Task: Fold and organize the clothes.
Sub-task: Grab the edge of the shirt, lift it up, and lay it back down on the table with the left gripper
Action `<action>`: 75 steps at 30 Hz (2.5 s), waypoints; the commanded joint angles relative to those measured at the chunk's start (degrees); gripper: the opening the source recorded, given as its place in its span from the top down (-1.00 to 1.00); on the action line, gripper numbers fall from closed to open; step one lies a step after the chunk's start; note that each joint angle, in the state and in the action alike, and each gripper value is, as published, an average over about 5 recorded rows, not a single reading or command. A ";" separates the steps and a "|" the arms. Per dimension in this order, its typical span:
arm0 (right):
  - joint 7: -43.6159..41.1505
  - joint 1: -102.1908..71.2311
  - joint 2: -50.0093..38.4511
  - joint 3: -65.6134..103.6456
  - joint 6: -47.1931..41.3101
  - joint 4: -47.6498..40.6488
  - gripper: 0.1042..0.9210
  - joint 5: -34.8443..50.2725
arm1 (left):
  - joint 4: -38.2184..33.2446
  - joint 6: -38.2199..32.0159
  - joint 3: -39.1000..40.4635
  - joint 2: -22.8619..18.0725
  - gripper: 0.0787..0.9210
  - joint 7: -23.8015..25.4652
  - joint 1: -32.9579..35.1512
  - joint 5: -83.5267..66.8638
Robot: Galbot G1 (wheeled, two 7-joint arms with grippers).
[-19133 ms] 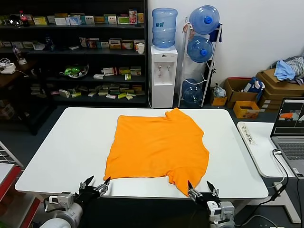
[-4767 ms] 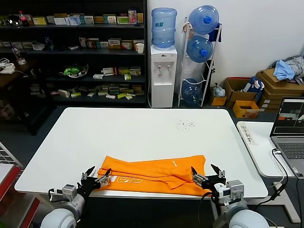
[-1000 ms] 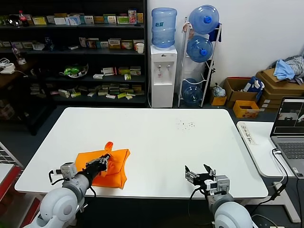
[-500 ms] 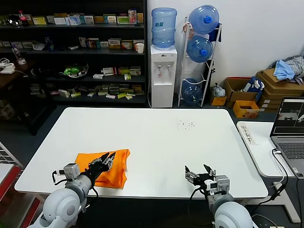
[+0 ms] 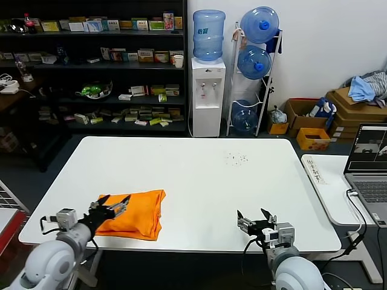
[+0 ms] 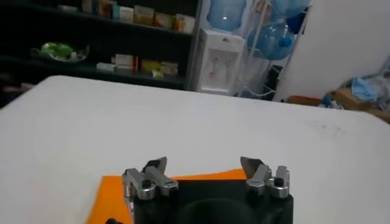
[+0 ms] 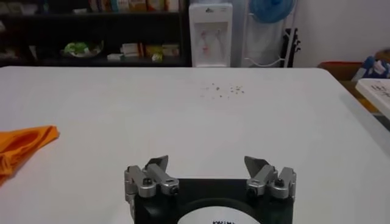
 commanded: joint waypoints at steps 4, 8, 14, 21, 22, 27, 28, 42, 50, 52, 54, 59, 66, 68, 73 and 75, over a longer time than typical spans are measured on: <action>-0.33 0.03 0.28 0.19 0.18 -0.12 -0.76 -0.02 | 17.60 -4.55 -3.66 10.10 -0.77 12.55 0.81 -2.84; -0.34 0.01 0.14 0.33 0.17 -0.14 -0.76 0.07 | 18.56 -4.39 -2.32 9.47 -0.77 12.67 0.55 -3.15; -0.32 0.14 -0.02 0.17 0.12 -0.28 -0.76 0.18 | 19.23 -3.65 -1.58 9.28 -0.77 12.73 -0.39 -3.86; -0.25 0.37 0.07 -0.01 0.04 -0.28 -0.76 0.23 | 19.57 -3.31 -1.09 9.12 -0.77 12.58 -1.32 -3.99; -0.25 0.31 0.04 0.04 0.05 -0.28 -0.76 0.23 | 19.49 -3.27 -1.07 9.11 -0.77 12.57 -1.27 -4.11; -0.27 0.09 0.05 0.16 0.07 -0.34 -0.76 0.20 | 18.62 -2.92 -0.80 8.98 -0.77 12.56 -0.82 -4.43; -0.27 0.10 0.09 0.13 0.06 -0.35 -0.76 0.20 | 18.50 -2.87 -0.65 8.89 -0.77 12.53 -0.85 -4.41; -0.17 -0.18 0.03 0.29 0.02 -0.10 -0.76 0.23 | 19.43 -2.75 1.94 7.83 -0.62 12.25 -2.15 -2.24; -0.05 -0.09 0.05 0.23 -0.04 0.02 -0.76 0.28 | 18.79 -2.64 2.47 7.58 -0.09 11.87 -2.16 -2.03; -0.05 -0.16 0.01 0.28 -0.02 0.06 -0.76 0.28 | 18.68 -2.65 2.46 7.52 0.06 11.84 -2.15 -1.96; -0.05 -0.20 -0.02 0.31 -0.01 0.08 -0.76 0.28 | 18.50 -2.65 2.43 7.40 0.20 11.80 -2.12 -1.96; -0.05 -0.09 -0.04 0.26 -0.02 0.11 -0.76 0.29 | 17.46 -2.68 2.34 6.97 0.53 11.69 -1.81 -1.99; -0.09 -0.27 0.04 0.32 0.11 0.01 -0.76 0.20 | 11.59 -2.57 0.46 6.02 0.94 10.37 -0.63 -1.77; -0.12 -0.30 0.11 0.35 0.17 -0.08 -0.76 0.16 | 7.92 -2.04 -0.65 5.64 0.95 9.52 -0.25 -1.18; -0.19 -0.10 0.31 0.19 0.27 -0.24 -0.76 0.08 | -1.04 2.76 -3.20 5.57 0.95 5.12 -0.39 -0.04; -0.23 0.05 0.31 0.14 0.29 -0.28 -0.76 0.11 | -3.76 5.79 -3.94 6.32 0.95 3.18 -0.44 0.45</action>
